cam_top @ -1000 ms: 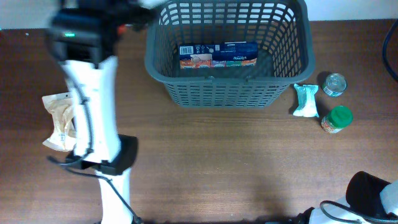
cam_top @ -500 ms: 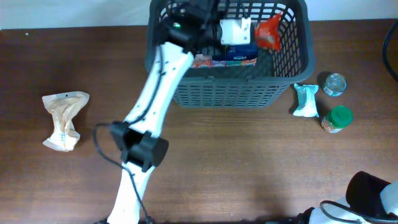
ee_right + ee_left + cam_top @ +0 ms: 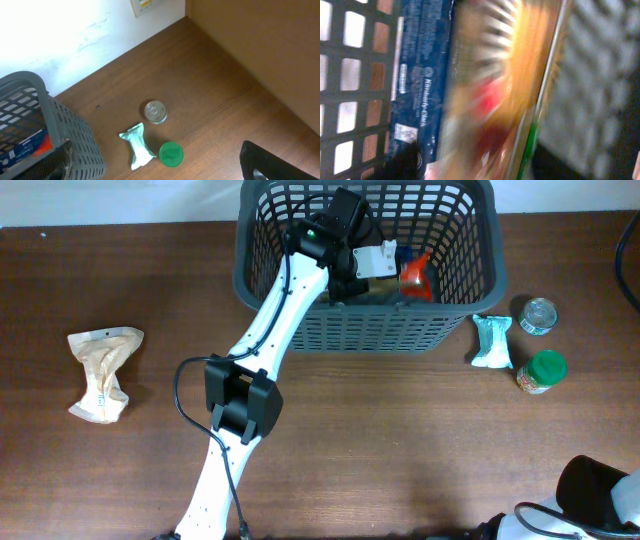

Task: Pack container
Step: 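Carry the spaghetti pack into the basket and release it, then grasp the clear bread roll bag with the left gripper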

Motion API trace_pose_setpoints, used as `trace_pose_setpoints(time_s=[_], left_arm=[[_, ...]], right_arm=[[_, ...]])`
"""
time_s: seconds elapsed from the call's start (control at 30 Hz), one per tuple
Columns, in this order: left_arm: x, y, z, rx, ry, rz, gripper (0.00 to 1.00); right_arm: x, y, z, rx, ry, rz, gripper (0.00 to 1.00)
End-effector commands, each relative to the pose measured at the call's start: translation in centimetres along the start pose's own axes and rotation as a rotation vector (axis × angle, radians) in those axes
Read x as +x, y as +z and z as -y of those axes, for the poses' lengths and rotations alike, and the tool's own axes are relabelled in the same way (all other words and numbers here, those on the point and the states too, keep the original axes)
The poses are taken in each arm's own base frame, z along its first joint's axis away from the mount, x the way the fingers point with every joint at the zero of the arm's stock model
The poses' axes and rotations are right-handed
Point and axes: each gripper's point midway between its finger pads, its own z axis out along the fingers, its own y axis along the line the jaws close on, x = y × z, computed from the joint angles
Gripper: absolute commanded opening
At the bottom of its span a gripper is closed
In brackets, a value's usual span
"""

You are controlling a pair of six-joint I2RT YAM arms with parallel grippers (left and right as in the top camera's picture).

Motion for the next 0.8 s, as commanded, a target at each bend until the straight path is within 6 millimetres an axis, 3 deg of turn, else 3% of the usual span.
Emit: trace_pose_setpoints(time_s=[0.0,0.13,0.23,0.33,0.43,0.57,0.6,0.77], left_arm=[[-1.9,-4.2,-1.9,-0.075,-0.144,0.071,0.75],[-2.3,-12.1,-5.5,-0.267,-0.276,0.101,0.75],[-0.2,-19.0,-7.6,-0.447,-0.361,0.047,0.75],[4.2,-25.8,-8.8,-0.613,-0.493,-0.045,0.76],[10.1,-30.6,-9.2,-0.72,-0.684,-0.127,0.84],[20.1,-33.6,-8.1,-0.753,-1.026,-0.248,0.85],[24.7,-33.3,-6.9,-0.704,-1.168,-0.313,0.85],[33.6,-29.3,-3.6,-0.424,-1.416,-0.39,0.84]], right_arm=[[-0.1,0.1,0.3,0.014,0.006,0.001,0.99],[-0.1,0.1,0.3,0.014,0.006,0.001,0.99],[-0.1,0.1,0.3,0.014,0.006,0.001,0.99],[-0.1,0.1,0.3,0.014,0.006,0.002,0.99],[-0.1,0.1,0.3,0.014,0.006,0.001,0.99],[-0.1,0.1,0.3,0.014,0.006,0.001,0.99],[-0.1,0.1,0.3,0.014,0.006,0.001,0.99],[-0.1,0.1,0.3,0.014,0.006,0.001,0.99]])
